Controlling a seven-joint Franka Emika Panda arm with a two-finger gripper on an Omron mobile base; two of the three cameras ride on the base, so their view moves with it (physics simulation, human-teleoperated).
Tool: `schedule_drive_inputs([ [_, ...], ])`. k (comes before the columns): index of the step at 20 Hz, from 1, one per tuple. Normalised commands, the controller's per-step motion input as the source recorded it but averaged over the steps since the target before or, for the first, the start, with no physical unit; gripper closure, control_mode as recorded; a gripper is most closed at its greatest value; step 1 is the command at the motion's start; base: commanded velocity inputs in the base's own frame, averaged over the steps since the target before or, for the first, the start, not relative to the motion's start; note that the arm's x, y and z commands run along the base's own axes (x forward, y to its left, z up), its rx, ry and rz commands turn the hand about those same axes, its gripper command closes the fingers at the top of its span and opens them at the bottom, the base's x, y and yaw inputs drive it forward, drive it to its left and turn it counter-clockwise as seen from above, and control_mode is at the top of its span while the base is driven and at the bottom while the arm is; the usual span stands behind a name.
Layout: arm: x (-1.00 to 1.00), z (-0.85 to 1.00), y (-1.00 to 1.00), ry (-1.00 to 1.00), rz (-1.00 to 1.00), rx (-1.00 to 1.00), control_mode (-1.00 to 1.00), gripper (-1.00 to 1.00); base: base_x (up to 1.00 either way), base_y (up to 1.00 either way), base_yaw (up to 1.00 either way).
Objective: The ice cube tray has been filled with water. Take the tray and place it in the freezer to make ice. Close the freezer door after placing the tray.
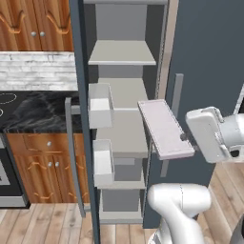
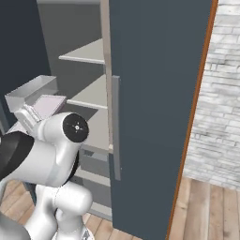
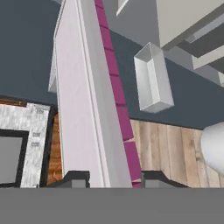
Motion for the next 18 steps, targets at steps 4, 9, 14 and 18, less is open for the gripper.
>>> schedule_drive_inputs([
  [4,0.41,0.8,0.15,-0.07,-0.16,-0.04,-1.0,1.0,0.0,0.0,0.0],
  [9,0.36,0.83,0.06,-0.03,-0.15,0.0,-1.0,1.0,0.0,0.0,0.0],
  [14,0.62,0.53,0.0,0.0,-0.11,0.0,-1.0,1.0,0.0,0.0,0.0],
  [18,0.87,0.05,0.07,0.0,-0.16,0.0,-1.0,1.0,0.0,0.0,0.0],
])
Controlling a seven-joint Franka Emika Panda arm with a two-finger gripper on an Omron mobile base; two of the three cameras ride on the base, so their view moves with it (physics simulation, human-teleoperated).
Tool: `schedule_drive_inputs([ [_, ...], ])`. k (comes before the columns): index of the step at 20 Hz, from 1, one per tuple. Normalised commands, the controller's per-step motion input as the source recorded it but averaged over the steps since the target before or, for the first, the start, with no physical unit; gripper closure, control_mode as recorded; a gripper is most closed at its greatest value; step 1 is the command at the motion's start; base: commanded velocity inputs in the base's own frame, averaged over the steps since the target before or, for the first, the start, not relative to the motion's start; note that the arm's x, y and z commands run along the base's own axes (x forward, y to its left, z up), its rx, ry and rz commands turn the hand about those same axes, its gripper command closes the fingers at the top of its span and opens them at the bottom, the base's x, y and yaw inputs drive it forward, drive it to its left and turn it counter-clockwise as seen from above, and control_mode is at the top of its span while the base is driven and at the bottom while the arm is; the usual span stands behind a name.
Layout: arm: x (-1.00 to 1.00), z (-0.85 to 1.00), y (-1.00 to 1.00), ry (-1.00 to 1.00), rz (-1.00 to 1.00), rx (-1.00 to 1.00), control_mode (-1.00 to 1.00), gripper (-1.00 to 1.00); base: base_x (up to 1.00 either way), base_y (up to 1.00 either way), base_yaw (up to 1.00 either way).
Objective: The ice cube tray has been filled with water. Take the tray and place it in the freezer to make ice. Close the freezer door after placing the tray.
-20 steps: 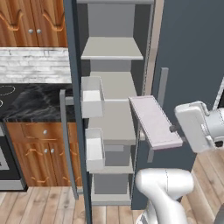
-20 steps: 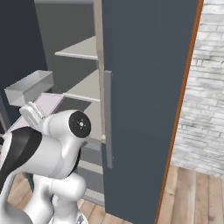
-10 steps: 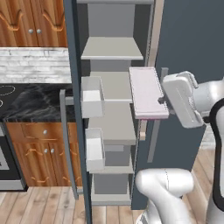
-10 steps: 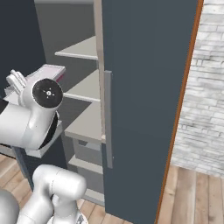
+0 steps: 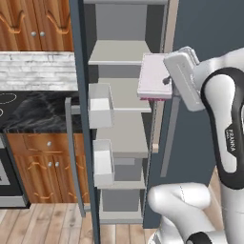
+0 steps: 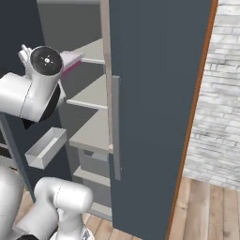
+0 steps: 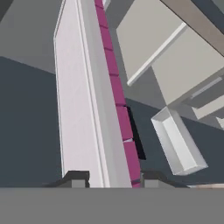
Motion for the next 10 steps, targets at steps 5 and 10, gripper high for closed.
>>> schedule_drive_inputs([
  [5,0.69,0.0,0.28,0.0,-0.17,0.0,-1.0,1.0,0.0,0.0,0.0],
  [10,0.79,0.0,0.3,0.0,-0.15,0.0,-1.0,1.0,0.0,0.0,0.0],
])
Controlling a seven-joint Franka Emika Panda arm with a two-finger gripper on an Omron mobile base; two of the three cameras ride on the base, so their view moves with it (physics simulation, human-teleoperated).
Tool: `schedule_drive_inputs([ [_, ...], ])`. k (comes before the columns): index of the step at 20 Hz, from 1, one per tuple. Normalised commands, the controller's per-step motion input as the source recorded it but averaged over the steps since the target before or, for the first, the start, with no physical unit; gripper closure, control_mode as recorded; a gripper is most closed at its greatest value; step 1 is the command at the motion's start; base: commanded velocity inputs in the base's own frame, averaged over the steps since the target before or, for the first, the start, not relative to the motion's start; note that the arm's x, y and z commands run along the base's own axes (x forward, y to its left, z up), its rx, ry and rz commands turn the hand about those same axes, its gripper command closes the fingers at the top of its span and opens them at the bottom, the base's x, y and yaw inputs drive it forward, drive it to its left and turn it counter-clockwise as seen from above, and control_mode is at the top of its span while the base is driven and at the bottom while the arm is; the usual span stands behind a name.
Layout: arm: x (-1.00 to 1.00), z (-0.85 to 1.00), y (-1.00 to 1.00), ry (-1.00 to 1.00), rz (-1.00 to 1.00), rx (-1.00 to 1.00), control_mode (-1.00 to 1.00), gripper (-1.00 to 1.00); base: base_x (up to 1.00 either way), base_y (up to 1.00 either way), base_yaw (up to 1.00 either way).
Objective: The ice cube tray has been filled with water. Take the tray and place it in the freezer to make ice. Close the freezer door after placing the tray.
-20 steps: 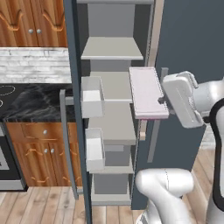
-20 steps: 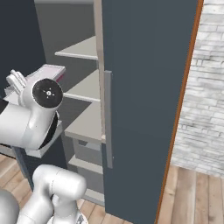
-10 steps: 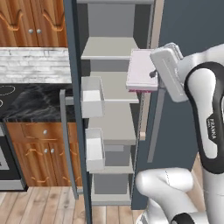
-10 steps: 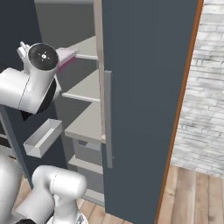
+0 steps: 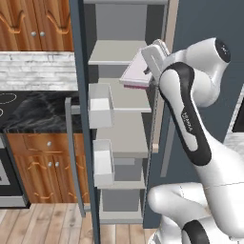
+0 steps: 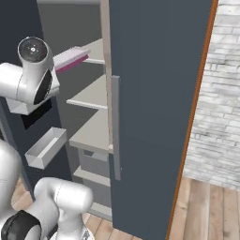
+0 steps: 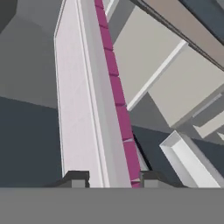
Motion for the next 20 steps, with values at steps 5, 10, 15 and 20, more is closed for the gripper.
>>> schedule_drive_inputs([
  [5,1.0,0.05,0.03,0.0,-0.13,0.0,-1.0,1.0,0.0,0.0,0.0],
  [10,0.97,0.01,0.0,0.0,-0.09,0.0,-1.0,1.0,0.0,0.0,0.0],
  [15,0.82,0.0,0.0,0.0,-0.01,0.0,-1.0,1.0,0.0,0.0,0.0],
  [20,0.83,0.02,0.0,0.0,0.03,0.02,-1.0,1.0,0.0,0.0,0.0],
])
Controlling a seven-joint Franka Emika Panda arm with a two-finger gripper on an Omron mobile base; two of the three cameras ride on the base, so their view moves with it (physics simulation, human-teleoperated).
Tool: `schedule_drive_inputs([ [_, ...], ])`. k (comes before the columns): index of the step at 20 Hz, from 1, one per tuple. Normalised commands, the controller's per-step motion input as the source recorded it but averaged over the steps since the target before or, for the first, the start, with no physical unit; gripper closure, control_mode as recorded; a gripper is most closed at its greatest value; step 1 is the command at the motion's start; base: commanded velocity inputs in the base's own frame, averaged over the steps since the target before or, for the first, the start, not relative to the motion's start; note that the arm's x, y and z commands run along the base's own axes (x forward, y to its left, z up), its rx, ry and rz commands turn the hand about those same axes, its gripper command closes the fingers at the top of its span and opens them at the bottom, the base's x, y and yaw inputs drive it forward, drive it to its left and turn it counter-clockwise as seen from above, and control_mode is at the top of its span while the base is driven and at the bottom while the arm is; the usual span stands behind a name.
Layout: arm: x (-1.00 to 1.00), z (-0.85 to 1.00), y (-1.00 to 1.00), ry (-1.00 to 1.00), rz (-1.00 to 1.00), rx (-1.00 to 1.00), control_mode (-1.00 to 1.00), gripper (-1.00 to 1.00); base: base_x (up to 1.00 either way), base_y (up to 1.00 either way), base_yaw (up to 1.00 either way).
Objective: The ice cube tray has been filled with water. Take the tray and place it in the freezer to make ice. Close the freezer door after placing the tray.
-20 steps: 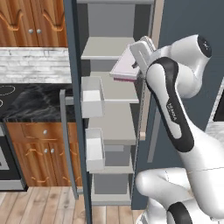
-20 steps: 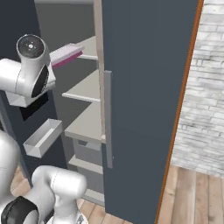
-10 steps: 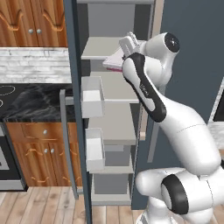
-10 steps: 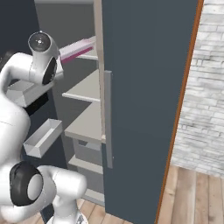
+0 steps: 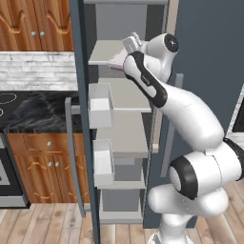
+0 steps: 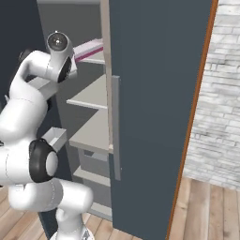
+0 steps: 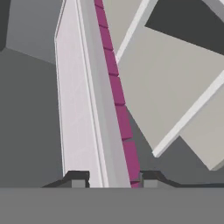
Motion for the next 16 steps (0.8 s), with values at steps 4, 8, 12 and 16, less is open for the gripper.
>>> schedule_drive_inputs([
  [4,0.87,0.01,0.0,0.0,0.01,0.02,-1.0,1.0,0.0,0.0,0.0],
  [8,0.81,0.0,0.0,0.0,0.0,0.0,-1.0,1.0,0.0,0.0,0.0],
  [12,0.77,0.0,0.0,0.0,0.0,0.0,-1.0,1.0,0.0,0.0,0.0],
  [16,0.72,0.0,0.0,0.0,0.0,0.0,-1.0,1.0,0.0,0.0,0.0],
])
